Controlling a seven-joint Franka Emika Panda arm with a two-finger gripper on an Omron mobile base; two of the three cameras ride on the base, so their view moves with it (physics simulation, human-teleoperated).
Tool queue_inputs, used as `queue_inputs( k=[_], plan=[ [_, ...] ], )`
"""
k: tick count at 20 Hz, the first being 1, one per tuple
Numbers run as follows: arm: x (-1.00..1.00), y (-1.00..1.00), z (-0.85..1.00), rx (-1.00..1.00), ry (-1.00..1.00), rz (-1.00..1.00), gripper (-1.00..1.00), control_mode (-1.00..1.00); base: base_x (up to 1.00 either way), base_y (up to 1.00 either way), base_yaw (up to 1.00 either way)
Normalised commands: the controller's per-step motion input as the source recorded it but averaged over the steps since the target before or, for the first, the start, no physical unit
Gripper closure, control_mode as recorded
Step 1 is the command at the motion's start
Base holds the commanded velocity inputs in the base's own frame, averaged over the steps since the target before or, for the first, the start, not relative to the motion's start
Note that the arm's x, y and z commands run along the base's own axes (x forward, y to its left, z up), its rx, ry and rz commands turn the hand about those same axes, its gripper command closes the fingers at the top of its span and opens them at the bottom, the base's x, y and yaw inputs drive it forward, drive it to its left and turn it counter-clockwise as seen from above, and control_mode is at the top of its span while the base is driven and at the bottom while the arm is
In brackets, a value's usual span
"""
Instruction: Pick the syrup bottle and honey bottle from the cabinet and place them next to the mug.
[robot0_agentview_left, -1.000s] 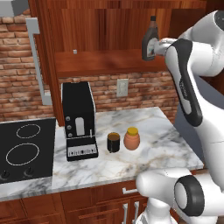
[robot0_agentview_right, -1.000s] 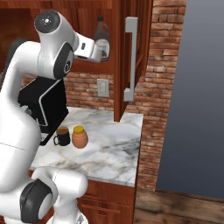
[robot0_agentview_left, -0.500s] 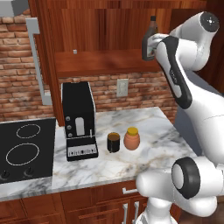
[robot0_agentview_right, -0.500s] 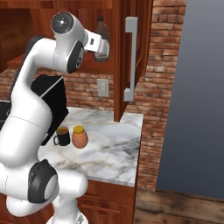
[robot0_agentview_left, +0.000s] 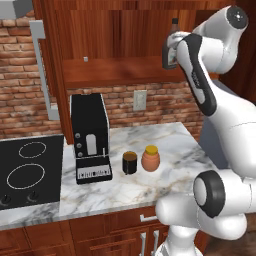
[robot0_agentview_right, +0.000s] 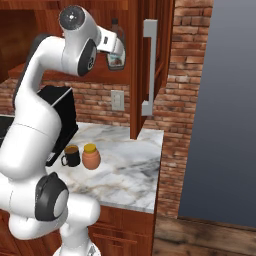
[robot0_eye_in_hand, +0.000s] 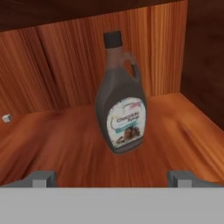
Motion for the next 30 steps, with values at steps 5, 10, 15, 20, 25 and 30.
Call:
queue_inputs(
  k=[5,10,15,20,25,30],
  plan=[
    [0.09,0.08,0.0,0.0,0.01,-0.1,-1.0,-1.0,0.0,0.0,0.0],
    [0.02,0.28,0.0,-0.04,0.0,-0.13,-1.0,-1.0,0.0,0.0,0.0],
    [0.1,0.29,0.0,-0.05,0.04,-0.14,-1.0,-1.0,0.0,0.0,0.0],
    [0.06,0.12,0.0,-0.07,0.11,-0.19,-1.0,-1.0,0.0,0.0,0.0],
    [0.16,0.08,0.0,-0.06,0.14,-0.22,-1.0,-1.0,0.0,0.0,0.0],
    [0.19,0.02,0.0,-0.05,0.11,-0.19,-1.0,-1.0,0.0,0.0,0.0]
  ],
)
